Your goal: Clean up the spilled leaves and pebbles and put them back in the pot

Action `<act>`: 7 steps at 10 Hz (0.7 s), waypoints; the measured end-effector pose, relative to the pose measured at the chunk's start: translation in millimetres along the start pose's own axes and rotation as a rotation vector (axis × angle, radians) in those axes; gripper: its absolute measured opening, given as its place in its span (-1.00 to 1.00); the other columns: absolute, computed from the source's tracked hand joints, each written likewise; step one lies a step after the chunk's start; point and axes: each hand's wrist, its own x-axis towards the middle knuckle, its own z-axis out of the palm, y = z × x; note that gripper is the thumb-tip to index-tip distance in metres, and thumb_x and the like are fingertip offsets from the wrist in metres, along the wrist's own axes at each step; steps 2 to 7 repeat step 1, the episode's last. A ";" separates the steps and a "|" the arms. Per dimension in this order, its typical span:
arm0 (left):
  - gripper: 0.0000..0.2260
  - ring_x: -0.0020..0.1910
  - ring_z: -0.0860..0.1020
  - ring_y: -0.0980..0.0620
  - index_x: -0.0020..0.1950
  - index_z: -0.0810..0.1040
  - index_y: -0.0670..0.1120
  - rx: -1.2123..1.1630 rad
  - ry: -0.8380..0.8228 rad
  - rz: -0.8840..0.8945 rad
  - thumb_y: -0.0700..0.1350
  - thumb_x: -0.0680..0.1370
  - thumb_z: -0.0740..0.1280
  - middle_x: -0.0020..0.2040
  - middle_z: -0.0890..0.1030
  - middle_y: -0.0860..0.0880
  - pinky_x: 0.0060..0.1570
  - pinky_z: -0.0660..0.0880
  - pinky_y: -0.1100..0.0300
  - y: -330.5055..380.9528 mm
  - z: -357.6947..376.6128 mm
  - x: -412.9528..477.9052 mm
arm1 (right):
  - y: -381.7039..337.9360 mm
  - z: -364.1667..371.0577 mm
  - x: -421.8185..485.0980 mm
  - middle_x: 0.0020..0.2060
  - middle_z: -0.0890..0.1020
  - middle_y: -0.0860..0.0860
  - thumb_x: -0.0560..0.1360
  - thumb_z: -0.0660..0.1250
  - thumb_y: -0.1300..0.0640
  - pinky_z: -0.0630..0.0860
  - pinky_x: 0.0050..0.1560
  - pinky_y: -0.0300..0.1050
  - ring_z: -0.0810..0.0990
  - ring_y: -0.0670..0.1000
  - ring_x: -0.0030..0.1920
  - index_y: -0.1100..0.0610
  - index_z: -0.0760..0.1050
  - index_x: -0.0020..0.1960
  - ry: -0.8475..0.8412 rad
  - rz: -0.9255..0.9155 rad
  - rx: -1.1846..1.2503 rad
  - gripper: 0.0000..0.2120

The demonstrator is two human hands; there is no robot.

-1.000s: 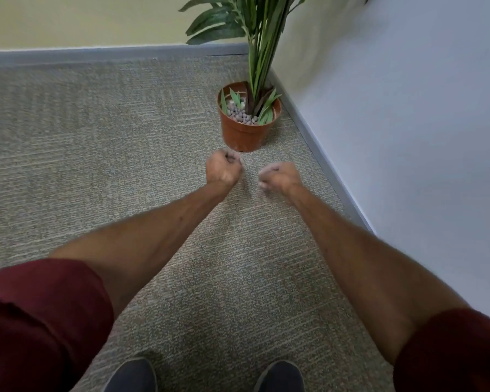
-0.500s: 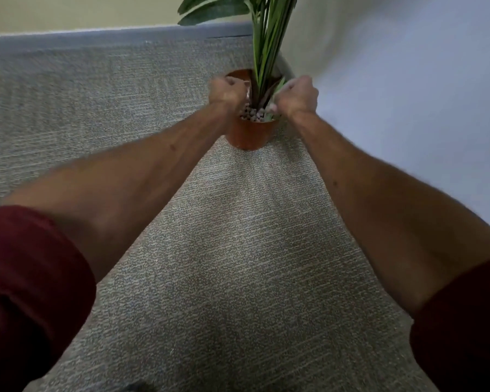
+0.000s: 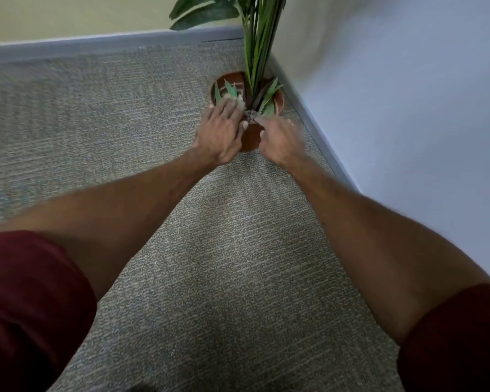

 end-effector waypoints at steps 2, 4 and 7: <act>-0.42 0.74 0.07 -0.14 0.74 0.09 -0.10 0.052 -0.013 0.141 0.15 0.78 -0.12 0.73 0.16 -0.15 0.71 0.00 -0.17 -9.3 -0.4 -14.8 | 1.3 8.1 -6.2 0.60 0.41 0.07 0.66 0.33 0.04 0.15 0.65 0.34 0.34 0.11 0.62 0.09 0.29 0.65 -0.053 -0.037 -0.125 -0.41; -0.42 0.74 0.07 -0.14 0.74 0.09 -0.10 0.052 -0.013 0.141 0.15 0.78 -0.12 0.73 0.16 -0.15 0.71 0.00 -0.17 -9.3 -0.4 -14.8 | 1.3 8.1 -6.2 0.60 0.41 0.07 0.66 0.33 0.04 0.15 0.65 0.34 0.34 0.11 0.62 0.09 0.29 0.65 -0.053 -0.037 -0.125 -0.41; -0.42 0.74 0.07 -0.14 0.74 0.09 -0.10 0.052 -0.013 0.141 0.15 0.78 -0.12 0.73 0.16 -0.15 0.71 0.00 -0.17 -9.3 -0.4 -14.8 | 1.3 8.1 -6.2 0.60 0.41 0.07 0.66 0.33 0.04 0.15 0.65 0.34 0.34 0.11 0.62 0.09 0.29 0.65 -0.053 -0.037 -0.125 -0.41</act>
